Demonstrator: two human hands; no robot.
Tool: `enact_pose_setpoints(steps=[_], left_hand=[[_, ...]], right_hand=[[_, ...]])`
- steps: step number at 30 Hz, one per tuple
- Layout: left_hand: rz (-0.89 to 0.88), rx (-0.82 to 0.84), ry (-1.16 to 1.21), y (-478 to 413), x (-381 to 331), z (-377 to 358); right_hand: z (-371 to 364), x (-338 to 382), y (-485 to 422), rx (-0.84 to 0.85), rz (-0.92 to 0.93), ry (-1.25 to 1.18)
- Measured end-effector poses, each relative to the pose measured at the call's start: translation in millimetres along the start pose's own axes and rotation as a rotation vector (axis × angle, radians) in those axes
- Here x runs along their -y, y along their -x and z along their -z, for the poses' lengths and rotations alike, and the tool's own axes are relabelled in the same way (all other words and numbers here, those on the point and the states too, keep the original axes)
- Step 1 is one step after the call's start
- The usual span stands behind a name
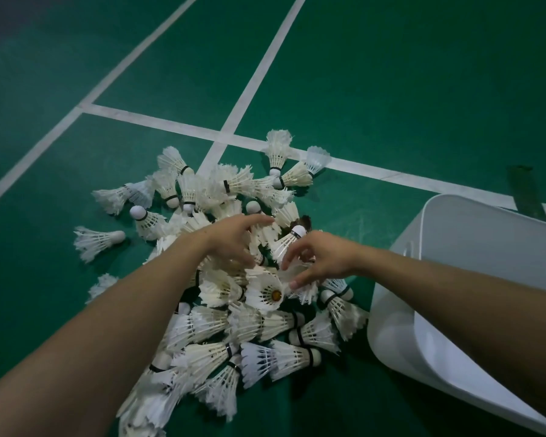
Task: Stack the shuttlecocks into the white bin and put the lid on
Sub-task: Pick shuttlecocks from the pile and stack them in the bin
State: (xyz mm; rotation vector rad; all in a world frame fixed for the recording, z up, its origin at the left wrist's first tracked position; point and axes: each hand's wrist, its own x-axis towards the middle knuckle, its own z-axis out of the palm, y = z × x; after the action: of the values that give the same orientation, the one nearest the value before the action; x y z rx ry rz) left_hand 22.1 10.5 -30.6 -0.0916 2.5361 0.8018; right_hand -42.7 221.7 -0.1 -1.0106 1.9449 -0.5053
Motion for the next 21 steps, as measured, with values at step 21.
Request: enact_pose_setpoints(steps=[21], left_hand=[[-0.008, -0.182, 0.338, 79, -43, 9]], right_hand=[[9, 41, 79, -0.342, -0.043, 0.113]])
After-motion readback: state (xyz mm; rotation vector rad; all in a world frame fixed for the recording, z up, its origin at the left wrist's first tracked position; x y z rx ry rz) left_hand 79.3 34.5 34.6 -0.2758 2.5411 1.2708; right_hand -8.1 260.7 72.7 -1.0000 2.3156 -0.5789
